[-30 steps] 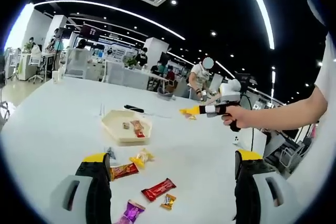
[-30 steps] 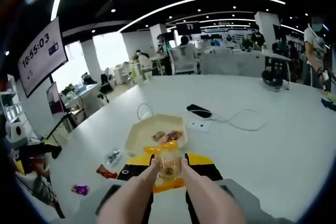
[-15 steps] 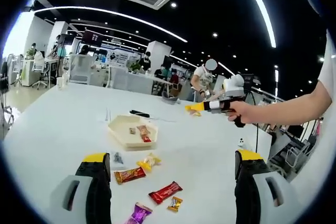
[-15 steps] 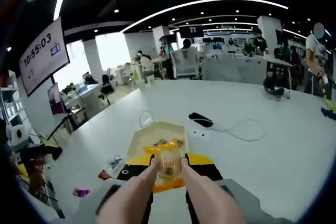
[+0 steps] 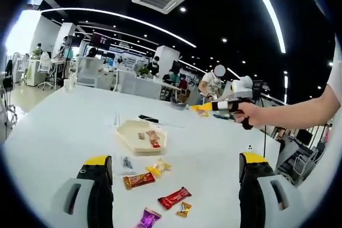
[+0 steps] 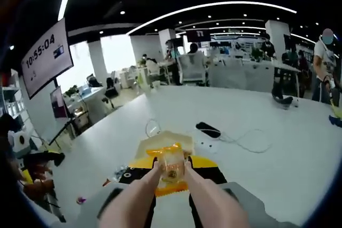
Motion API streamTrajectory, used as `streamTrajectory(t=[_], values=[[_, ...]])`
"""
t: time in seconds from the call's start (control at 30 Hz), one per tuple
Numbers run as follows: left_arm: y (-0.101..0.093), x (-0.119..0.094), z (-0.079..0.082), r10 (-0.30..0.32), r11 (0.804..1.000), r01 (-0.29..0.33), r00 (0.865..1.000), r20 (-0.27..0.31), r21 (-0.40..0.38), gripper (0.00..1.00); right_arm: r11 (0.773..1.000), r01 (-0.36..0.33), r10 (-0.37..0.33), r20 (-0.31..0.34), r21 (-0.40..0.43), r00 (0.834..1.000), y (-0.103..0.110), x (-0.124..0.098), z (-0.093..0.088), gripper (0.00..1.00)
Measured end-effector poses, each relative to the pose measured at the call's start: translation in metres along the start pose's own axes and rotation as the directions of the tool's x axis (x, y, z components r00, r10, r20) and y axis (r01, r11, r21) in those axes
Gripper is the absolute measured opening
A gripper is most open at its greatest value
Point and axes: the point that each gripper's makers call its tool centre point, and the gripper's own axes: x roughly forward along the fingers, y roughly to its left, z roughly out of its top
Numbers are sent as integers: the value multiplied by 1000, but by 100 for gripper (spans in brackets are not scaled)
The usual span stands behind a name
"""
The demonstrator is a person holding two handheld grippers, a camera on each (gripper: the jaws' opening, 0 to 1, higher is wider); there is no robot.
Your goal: Place the target food into the container with the food tongs after gripping and lifting it, then release it inside without dropping or visibly crushing the food.
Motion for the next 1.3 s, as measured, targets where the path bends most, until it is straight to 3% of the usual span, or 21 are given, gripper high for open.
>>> streamTrajectory(t=[0.17, 0.37, 0.53, 0.73, 0.83, 0.93, 1.13, 1.3], values=[[-1, -9, 10, 9, 1000, -10, 1000, 28, 13, 99, 999, -23, 23, 3, -29, 1000, 9, 5, 9, 22], [4, -12, 5, 16, 1000, -16, 1000, 7, 18, 99, 1000, -27, 27, 15, -15, 1000, 7, 9, 18, 22], [9, -17, 16, 30, 1000, -30, 998, 50, -5, 99, 999, -29, 30, 24, -46, 999, 8, 12, 30, 22], [4, -19, 20, 27, 999, -28, 999, 41, 25, 99, 999, -32, 34, 31, -43, 999, 6, 15, 42, 22], [8, -20, 22, 35, 999, -35, 997, 63, 0, 99, 998, -35, 37, 34, -60, 999, 5, 15, 51, 22], [9, -19, 19, 34, 999, -33, 998, 49, -7, 99, 998, -34, 36, 43, -48, 998, 2, 16, 58, 22], [12, -22, 24, 37, 999, -37, 998, 54, 11, 99, 995, -60, 63, 45, -80, 997, 9, 22, 71, 22], [16, -21, 27, 45, 999, -46, 997, 57, 18, 99, 995, -80, 82, 38, -59, 996, 15, 31, 74, 22]])
